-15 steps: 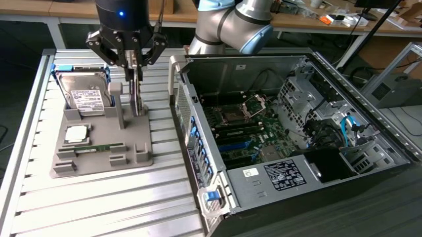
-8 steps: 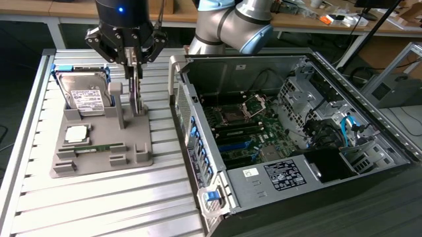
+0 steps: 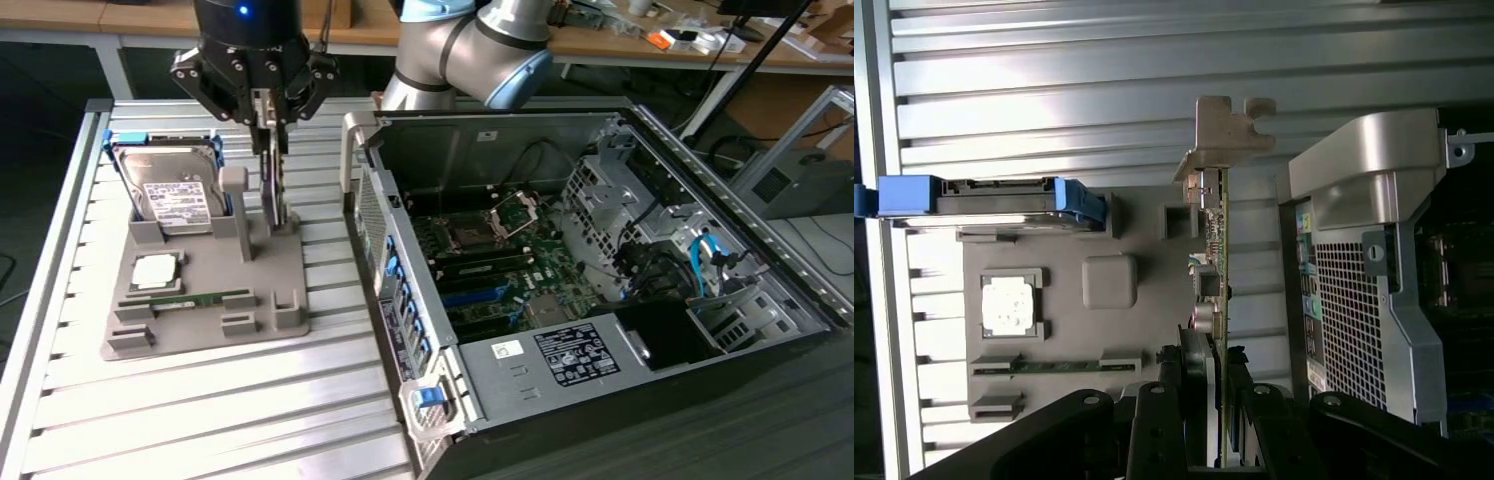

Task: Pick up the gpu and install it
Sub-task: 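Pick up the gpu and move the gpu toward the slot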

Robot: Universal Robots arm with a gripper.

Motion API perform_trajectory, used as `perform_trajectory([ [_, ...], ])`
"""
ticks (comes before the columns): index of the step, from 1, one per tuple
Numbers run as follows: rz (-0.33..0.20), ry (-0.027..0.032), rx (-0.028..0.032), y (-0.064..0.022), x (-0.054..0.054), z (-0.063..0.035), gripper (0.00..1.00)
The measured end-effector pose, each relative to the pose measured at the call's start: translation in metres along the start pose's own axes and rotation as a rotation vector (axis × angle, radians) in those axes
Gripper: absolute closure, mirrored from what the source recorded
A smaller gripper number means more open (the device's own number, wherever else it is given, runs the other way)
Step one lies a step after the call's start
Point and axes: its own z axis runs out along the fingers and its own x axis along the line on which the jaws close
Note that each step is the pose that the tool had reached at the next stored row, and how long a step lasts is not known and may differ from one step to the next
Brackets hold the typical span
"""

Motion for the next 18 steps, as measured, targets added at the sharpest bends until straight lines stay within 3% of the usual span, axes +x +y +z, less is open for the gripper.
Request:
perform_trajectory([
  [18, 0.0, 0.0007, -0.0088, 0.001, 0.0, -0.0144, 0.72],
])
